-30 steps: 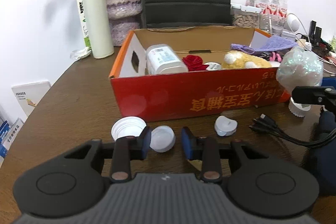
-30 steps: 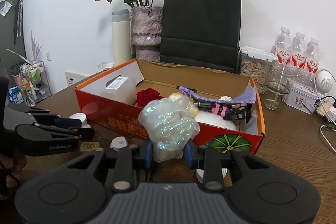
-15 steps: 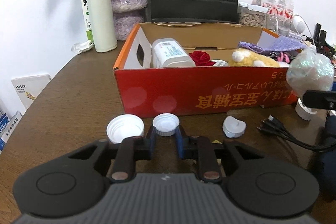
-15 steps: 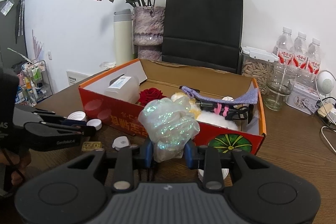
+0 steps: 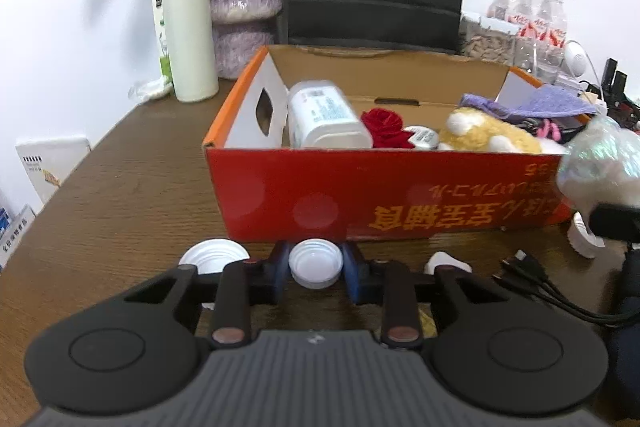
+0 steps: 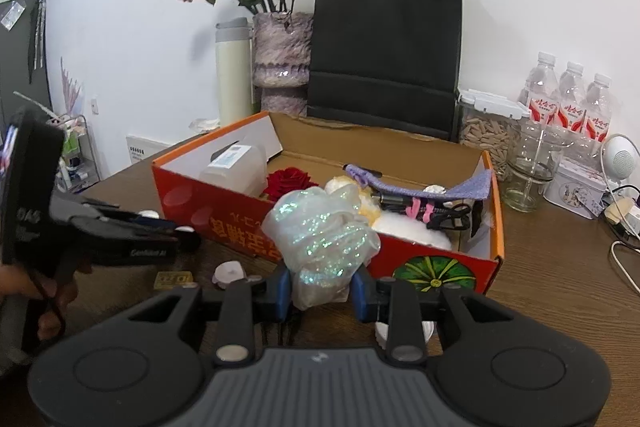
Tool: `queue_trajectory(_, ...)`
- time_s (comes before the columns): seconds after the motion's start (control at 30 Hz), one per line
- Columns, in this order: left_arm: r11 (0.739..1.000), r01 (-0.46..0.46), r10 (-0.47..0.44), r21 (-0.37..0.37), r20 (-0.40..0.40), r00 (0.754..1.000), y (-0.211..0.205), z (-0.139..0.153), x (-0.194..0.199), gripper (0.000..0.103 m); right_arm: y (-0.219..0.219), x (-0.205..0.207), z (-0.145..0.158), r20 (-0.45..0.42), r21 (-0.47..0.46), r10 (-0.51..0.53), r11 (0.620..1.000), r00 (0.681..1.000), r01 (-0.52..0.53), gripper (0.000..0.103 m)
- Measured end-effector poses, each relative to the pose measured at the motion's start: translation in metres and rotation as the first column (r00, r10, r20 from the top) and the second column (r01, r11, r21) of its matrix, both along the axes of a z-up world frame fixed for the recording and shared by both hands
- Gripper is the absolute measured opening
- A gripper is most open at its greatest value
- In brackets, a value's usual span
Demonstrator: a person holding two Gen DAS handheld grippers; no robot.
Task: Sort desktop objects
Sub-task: 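Carry the cap and iridescent bag into the box and open both tools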
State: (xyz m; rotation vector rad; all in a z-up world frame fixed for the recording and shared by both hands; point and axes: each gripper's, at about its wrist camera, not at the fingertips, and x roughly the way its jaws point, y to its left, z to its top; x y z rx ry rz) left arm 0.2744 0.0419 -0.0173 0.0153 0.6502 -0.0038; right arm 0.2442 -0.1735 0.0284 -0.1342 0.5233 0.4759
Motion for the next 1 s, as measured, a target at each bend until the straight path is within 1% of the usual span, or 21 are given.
queue_trajectory(0.07,1.0,0.014,-0.014,-0.003,0.052,0.999,-0.002,0.013,-0.011,0.029,-0.002,0.0,0.005,0.018,0.007,-0.009,1.0,1.0,0.009,0.029)
queue_trajectory(0.13,0.999,0.042,-0.04,-0.012,0.12,0.992,-0.006,0.032,-0.022,0.029,-0.006,0.001,0.013,0.041,0.023,-0.018,1.0,0.999,0.017,0.029)
queue_trajectory(0.23,0.996,0.083,-0.078,-0.014,0.226,0.971,-0.016,0.063,-0.026,0.029,-0.009,0.008,0.028,0.079,0.041,-0.041,0.998,0.996,0.037,0.029)
queue_trajectory(0.33,0.995,0.099,-0.087,-0.024,0.312,0.946,-0.028,0.089,-0.008,0.029,-0.008,0.024,0.043,0.117,0.075,-0.058,0.996,0.991,0.049,0.029)
queue_trajectory(0.4,0.995,0.086,-0.064,-0.048,0.344,0.937,-0.037,0.097,0.012,0.029,-0.005,0.041,0.05,0.121,0.102,-0.07,0.993,0.99,0.058,0.029)
queue_trajectory(0.5,0.992,0.06,-0.018,-0.109,0.351,0.936,-0.048,0.092,0.046,0.029,0.002,0.069,0.047,0.092,0.119,-0.09,0.99,0.992,0.079,0.029)
queue_trajectory(0.57,0.994,0.051,-0.019,-0.091,0.32,0.947,-0.056,0.081,0.069,0.029,0.005,0.09,0.038,0.054,0.108,-0.111,0.989,0.992,0.105,0.029)
queue_trajectory(0.67,0.997,0.051,-0.033,-0.064,0.258,0.965,-0.058,0.059,0.084,0.029,0.005,0.113,0.024,-0.01,0.087,-0.132,0.987,0.991,0.133,0.029)
queue_trajectory(0.7,0.997,0.055,-0.039,-0.061,0.239,0.97,-0.057,0.054,0.086,0.03,0.006,0.117,0.02,-0.029,0.074,-0.142,0.987,0.989,0.143,0.031)
queue_trajectory(0.73,0.996,0.058,-0.043,-0.061,0.223,0.974,-0.056,0.05,0.089,0.03,0.007,0.119,0.015,-0.042,0.06,-0.15,0.987,0.988,0.152,0.036)
queue_trajectory(0.77,0.997,0.052,-0.037,-0.064,0.217,0.976,-0.054,0.047,0.089,0.033,0.008,0.12,0.011,-0.051,0.049,-0.16,0.986,0.986,0.162,0.039)
queue_trajectory(0.8,0.997,0.046,-0.031,-0.065,0.216,0.976,-0.052,0.046,0.088,0.053,0.008,0.12,0.009,-0.05,0.041,-0.164,0.985,0.985,0.166,0.046)
queue_trajectory(0.83,0.997,0.034,-0.019,-0.063,0.22,0.975,-0.052,0.046,0.087,0.082,0.008,0.118,0.008,-0.046,0.034,-0.164,0.986,0.985,0.166,0.058)
queue_trajectory(0.87,0.998,0.012,0.002,-0.057,0.236,0.972,-0.051,0.046,0.084,0.094,0.008,0.117,0.008,-0.039,0.029,-0.167,0.985,0.985,0.168,0.069)
queue_trajectory(0.9,0.999,-0.013,0.024,-0.045,0.264,0.964,-0.052,0.046,0.079,0.103,0.009,0.115,0.009,-0.03,0.029,-0.17,0.985,0.985,0.171,0.084)
queue_trajectory(0.93,0.999,-0.034,0.042,-0.031,0.299,0.953,-0.053,0.049,0.073,0.103,0.008,0.113,0.01,-0.019,0.033,-0.172,0.984,0.985,0.173,0.095)
queue_trajectory(1.0,0.999,-0.048,0.05,-0.015,0.339,0.939,-0.051,0.055,0.068,0.103,0.005,0.108,0.014,0.008,0.036,-0.18,0.983,0.984,0.18,0.097)
